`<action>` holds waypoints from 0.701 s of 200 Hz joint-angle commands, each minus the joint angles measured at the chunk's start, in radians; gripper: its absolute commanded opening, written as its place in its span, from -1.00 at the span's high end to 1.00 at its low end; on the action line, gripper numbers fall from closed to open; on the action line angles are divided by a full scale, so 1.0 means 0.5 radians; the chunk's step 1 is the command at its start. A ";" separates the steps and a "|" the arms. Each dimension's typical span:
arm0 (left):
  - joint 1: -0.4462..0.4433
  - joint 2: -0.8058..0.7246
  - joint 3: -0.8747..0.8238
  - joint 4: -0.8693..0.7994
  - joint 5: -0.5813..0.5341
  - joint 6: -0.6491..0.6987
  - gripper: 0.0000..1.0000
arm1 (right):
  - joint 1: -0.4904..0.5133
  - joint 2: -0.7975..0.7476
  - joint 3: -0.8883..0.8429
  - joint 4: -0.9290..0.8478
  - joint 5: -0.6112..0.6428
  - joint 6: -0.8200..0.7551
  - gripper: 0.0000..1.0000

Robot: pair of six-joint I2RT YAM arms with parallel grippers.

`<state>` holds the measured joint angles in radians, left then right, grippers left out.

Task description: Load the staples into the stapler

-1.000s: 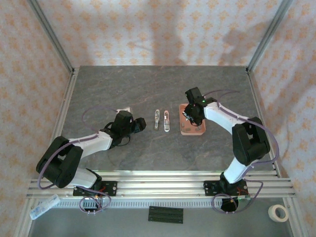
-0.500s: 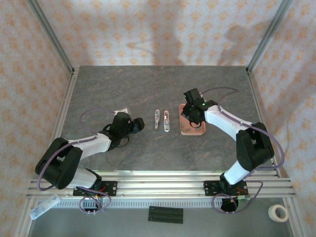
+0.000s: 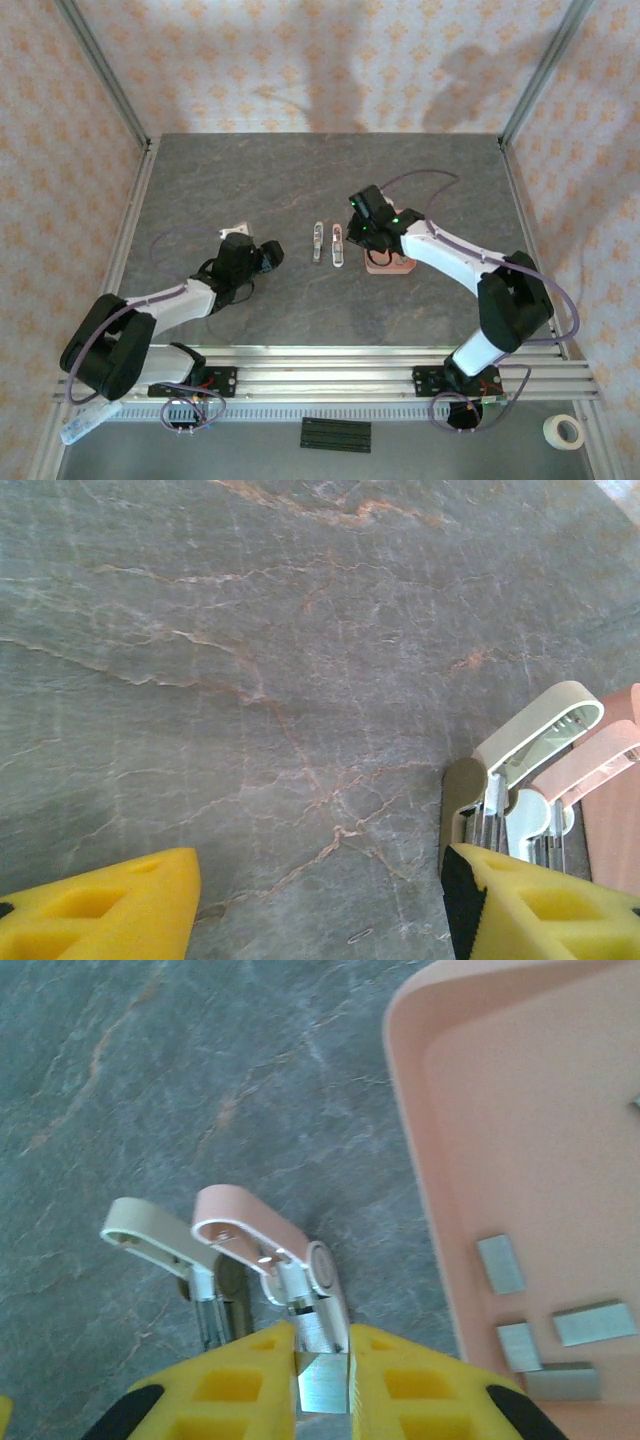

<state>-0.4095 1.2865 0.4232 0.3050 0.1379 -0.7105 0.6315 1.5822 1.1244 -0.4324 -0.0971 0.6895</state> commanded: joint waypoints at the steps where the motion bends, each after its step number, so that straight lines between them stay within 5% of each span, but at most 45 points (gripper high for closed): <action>1: 0.031 -0.102 -0.073 0.008 -0.123 -0.006 -0.33 | 0.067 0.061 0.100 0.022 0.066 -0.041 0.63; 140: 0.051 -0.415 -0.281 -0.095 -0.278 0.120 -0.37 | 0.371 0.383 0.401 -0.146 0.087 0.047 0.62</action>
<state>-0.3916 1.1130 0.3004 0.2771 0.0483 -0.6796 0.8043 1.7542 1.2884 -0.4671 -0.0921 0.6907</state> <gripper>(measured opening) 0.683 0.188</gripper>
